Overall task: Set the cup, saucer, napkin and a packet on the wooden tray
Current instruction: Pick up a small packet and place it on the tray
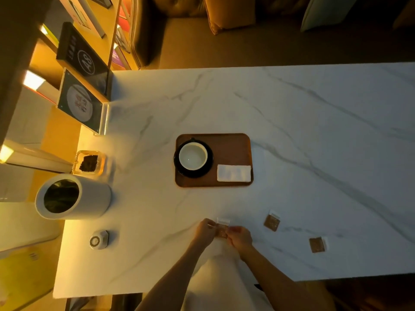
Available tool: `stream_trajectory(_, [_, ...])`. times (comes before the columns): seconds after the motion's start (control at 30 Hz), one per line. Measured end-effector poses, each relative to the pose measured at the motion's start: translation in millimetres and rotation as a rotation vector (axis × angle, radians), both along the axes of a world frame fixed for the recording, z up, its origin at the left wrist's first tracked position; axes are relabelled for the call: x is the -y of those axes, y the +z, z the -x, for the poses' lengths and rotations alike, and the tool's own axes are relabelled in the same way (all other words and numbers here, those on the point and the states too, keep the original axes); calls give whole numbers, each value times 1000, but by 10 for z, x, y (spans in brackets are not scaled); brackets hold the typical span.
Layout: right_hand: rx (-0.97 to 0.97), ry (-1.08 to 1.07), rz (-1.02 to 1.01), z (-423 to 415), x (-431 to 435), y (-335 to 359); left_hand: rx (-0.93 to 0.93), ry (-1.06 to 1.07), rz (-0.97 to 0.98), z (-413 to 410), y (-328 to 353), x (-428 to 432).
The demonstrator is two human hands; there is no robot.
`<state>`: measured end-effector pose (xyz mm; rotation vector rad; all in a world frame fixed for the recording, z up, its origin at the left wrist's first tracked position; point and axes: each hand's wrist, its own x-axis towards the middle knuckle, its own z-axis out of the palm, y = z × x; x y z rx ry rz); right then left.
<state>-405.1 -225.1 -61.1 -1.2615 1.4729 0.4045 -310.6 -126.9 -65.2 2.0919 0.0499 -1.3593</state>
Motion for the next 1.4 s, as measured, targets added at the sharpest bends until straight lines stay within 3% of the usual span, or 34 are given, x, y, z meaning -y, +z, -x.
stream_trajectory(0.2, [172,-77,-213,350,210,219,-226,172,81,243,177,154])
stream_trajectory(0.4, [196,39,-192,834,525,446,-293,172,222,772,316,368])
stream_trajectory(0.47, [165,24,-110,932,689,436,-263,220,233,875,338,504])
stream_trajectory(0.6, [7,-22,254,966,1103,251,-186,306,230,926,372,721])
stream_trajectory(0.93, [-127,-3,301,815,1207,-222,-172,379,278,819,121,743])
stream_trajectory(1.1, [43,-48,269,985,1260,-22,-167,368,276,852,238,816])
stream_trajectory(1.27, [279,-189,82,1328,1372,374,-129,354,301,1021,465,1062])
stream_trajectory(1.4, [381,-156,-3,1505,1466,680,-178,350,349,1230,650,1324])
